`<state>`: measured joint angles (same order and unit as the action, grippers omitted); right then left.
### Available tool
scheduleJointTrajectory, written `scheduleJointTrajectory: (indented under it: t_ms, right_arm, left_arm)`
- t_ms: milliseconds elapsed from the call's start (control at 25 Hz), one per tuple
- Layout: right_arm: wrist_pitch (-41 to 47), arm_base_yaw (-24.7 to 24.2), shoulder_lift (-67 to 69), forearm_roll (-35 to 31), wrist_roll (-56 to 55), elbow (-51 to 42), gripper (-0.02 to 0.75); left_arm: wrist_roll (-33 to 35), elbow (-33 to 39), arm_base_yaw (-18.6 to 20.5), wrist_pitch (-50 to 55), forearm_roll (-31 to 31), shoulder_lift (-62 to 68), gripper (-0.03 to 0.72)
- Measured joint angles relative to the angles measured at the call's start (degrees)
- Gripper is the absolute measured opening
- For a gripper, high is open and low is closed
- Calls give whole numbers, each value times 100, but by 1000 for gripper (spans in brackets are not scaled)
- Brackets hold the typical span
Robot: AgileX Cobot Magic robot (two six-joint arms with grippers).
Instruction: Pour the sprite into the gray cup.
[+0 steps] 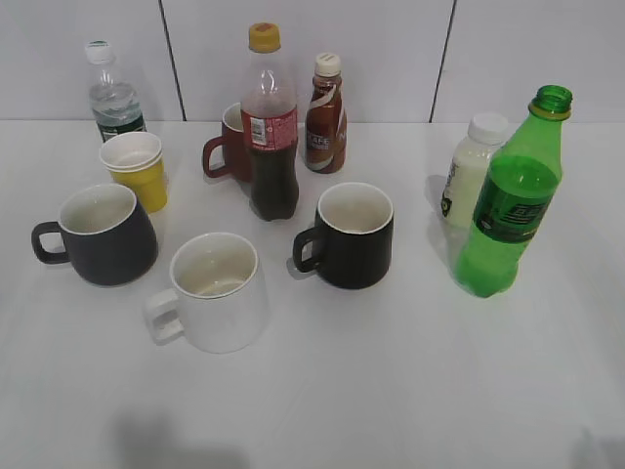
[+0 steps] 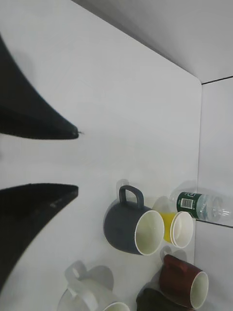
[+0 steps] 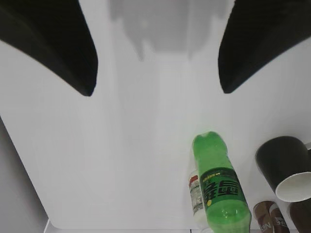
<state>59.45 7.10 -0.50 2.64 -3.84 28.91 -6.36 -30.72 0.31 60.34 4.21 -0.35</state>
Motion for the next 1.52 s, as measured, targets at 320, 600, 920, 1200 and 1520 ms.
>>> scheduleJointTrajectory:
  t_ms: [320, 600, 920, 1200, 1520]
  right_arm:
    - [0, 0, 0, -4, 0, 0, 577]
    - [0, 0, 0, -4, 0, 0, 577]
    - [0, 0, 0, -4, -1, 0, 576]
    - [0, 0, 0, -10, -1, 0, 576]
    - [-3, 0, 0, -15, -6, 0, 577]
  left_arm:
    - [0, 0, 0, 0, 0, 0, 241]
    - [0, 0, 0, 0, 0, 0, 241]
    - [0, 0, 0, 0, 0, 0, 241]
    - [0, 0, 0, 0, -15, 0, 241]
    - [0, 180, 0, -3370, 183, 900, 241]
